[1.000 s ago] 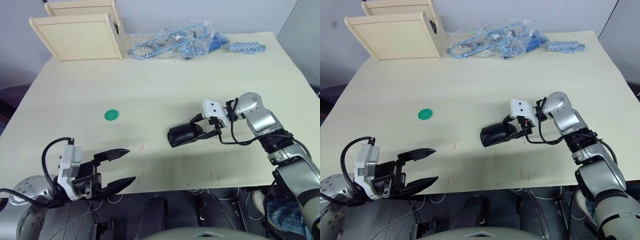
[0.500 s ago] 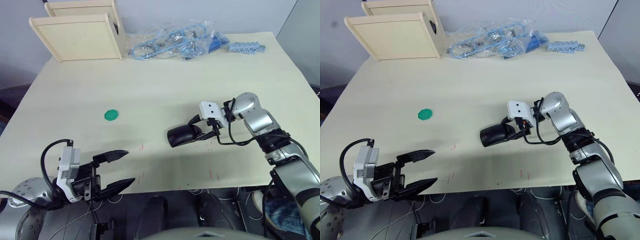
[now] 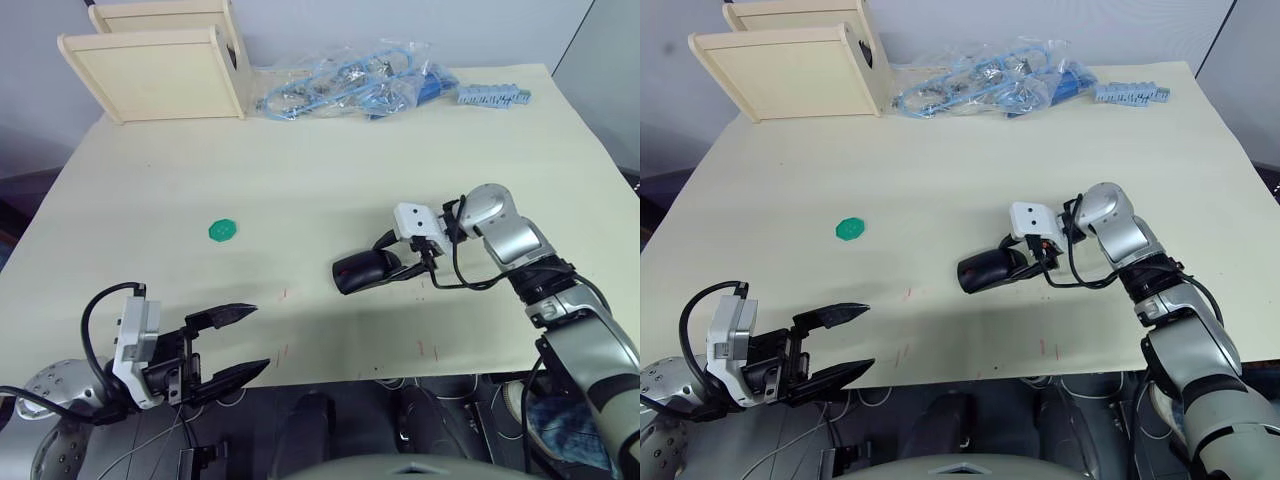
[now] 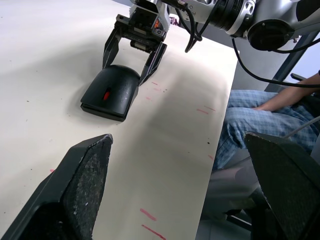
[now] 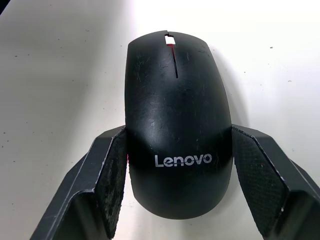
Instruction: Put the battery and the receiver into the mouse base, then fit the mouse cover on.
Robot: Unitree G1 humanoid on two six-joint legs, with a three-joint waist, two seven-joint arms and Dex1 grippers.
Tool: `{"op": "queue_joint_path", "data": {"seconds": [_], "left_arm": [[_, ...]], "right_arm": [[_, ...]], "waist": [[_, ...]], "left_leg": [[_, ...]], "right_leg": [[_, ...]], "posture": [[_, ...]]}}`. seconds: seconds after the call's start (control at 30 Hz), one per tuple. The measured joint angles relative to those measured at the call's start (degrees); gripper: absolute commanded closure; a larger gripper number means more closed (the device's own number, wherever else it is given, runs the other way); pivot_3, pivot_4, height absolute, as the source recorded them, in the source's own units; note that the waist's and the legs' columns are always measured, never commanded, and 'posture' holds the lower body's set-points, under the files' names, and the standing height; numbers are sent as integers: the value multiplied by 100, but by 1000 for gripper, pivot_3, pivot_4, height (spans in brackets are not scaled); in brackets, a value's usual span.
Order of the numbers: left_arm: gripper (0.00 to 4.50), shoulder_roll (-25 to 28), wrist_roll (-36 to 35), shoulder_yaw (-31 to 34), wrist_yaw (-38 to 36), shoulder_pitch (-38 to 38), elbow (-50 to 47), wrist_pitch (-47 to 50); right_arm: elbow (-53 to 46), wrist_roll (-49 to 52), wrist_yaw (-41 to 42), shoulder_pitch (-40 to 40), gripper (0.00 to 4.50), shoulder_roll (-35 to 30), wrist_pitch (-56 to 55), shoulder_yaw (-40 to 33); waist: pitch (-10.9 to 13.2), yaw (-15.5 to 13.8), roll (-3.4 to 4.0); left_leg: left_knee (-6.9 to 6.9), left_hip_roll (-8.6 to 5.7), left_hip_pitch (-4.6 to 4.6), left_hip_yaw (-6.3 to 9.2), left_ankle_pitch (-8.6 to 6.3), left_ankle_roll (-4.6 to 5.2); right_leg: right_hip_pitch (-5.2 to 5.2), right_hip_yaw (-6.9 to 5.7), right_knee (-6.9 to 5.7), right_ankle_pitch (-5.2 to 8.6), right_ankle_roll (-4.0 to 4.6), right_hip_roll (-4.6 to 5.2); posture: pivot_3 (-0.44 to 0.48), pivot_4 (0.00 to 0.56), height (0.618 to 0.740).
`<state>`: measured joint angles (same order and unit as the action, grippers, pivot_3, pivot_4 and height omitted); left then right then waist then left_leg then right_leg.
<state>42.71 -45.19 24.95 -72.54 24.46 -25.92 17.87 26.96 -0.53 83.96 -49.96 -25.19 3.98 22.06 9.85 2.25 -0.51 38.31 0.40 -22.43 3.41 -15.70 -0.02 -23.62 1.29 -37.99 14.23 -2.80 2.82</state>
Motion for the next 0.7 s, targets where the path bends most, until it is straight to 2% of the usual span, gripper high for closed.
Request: {"op": "queue_joint_path", "data": {"seconds": [0.7], "left_arm": [[0,-28,0,0,-5,59,0,-72]], "right_arm": [[21,3,59,-13,1463,6,38,-2]], "waist": [[0,0,0]], "left_leg": [[0,0,0,0,0,0]], "right_leg": [[0,0,0,0,0,0]], "posture": [[0,150,740]]}}
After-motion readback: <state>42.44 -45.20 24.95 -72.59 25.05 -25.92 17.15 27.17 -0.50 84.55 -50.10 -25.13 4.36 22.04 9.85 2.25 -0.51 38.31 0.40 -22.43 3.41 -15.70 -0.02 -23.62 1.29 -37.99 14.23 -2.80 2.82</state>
